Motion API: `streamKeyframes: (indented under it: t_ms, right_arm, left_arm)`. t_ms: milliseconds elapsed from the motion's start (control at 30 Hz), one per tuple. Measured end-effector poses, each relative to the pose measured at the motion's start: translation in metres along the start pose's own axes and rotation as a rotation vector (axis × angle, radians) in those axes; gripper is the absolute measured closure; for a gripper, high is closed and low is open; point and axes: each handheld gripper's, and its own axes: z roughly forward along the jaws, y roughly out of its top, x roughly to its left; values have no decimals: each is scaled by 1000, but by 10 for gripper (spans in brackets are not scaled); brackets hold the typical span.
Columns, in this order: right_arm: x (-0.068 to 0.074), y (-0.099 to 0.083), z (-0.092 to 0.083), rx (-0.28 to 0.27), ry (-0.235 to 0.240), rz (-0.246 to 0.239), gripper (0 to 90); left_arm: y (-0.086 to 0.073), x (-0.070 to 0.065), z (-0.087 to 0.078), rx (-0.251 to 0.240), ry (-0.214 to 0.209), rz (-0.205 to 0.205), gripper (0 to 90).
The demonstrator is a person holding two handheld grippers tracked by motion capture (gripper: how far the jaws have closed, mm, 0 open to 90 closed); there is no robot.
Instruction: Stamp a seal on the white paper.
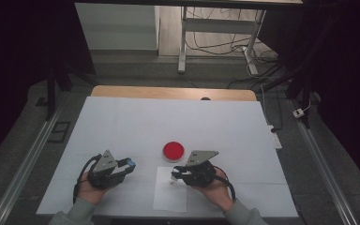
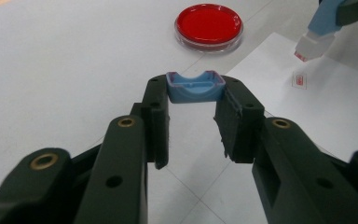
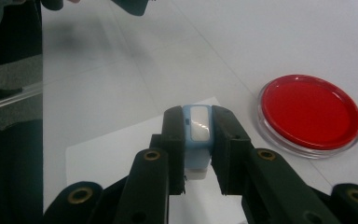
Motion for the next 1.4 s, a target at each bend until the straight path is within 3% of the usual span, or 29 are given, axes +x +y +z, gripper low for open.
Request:
streamKeyframes:
  t_ms: [333, 533, 800, 1400]
  right_arm:
    - [5, -2, 7, 30, 13, -51, 750]
    - [8, -2, 6, 21, 44, -47, 750]
    - [18, -5, 9, 50, 82, -74, 750]
    - [21, -8, 12, 69, 98, -91, 750]
  left_arm:
    - [0, 0, 0, 2, -4, 2, 652]
    - [0, 0, 0, 2, -2, -1, 652]
    - [0, 0, 0, 2, -4, 1, 652]
    - [0, 0, 0, 1, -3, 0, 652]
